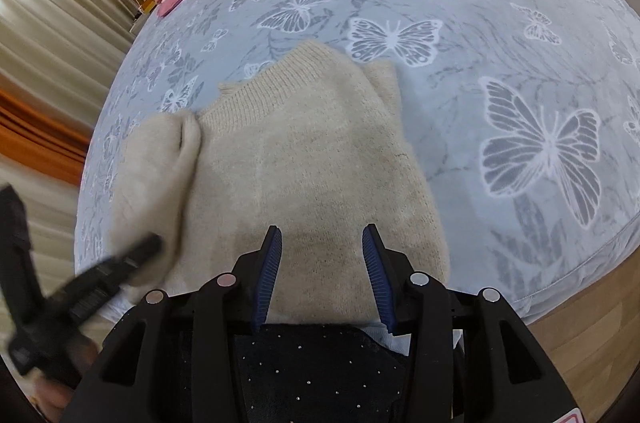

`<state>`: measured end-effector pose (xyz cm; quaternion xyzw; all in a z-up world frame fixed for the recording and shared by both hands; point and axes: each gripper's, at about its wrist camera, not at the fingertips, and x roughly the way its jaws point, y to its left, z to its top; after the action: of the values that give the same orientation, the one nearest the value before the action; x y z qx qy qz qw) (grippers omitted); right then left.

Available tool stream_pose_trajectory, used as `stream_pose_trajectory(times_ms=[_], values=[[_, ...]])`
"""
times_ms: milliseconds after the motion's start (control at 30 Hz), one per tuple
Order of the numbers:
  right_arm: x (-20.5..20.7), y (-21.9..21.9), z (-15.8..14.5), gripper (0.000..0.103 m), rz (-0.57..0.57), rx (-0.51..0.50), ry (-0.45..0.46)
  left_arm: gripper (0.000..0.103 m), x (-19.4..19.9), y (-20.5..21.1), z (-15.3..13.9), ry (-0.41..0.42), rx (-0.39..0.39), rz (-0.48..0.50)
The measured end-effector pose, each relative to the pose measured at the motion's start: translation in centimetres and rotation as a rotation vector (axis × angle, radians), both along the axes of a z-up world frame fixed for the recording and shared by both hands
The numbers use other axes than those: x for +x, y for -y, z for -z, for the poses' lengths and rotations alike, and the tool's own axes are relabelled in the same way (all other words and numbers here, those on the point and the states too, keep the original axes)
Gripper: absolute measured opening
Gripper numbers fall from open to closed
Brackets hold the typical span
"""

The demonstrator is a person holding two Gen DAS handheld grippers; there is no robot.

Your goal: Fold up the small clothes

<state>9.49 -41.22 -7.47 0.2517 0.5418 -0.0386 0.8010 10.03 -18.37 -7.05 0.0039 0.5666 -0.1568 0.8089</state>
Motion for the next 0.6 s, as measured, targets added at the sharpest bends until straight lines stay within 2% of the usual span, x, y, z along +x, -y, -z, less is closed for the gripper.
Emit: stream_pose_trajectory(times_ms=[67, 167, 300, 400, 600], values=[[0.3, -0.3, -0.3, 0.049, -0.011, 0.003, 0.000, 0.066, -0.8, 0.2, 0.1, 0.011, 0.015, 0.009], [1.2, -0.9, -1.3, 0.061, -0.038, 0.035, 0.011, 0.085, -2.4, -1.1, -1.7, 0.061, -0.026, 0.001], [4.0, -3.0, -2.1, 0.075, -0.088, 0.116, 0.033, 0.087, -3.9, -5.4, -3.6, 0.092, -0.086, -0.062], [7.1, -6.2, -1.2, 0.076, -0.160, 0.152, 0.002, 0.089, -4.4, -8.7, -3.8, 0.092, -0.082, -0.119], [11.2, -14.5, 2.3, 0.076, -0.319, 0.158, -0.136, 0.089, -4.7, -12.5, -2.9, 0.047, -0.032, -0.195]])
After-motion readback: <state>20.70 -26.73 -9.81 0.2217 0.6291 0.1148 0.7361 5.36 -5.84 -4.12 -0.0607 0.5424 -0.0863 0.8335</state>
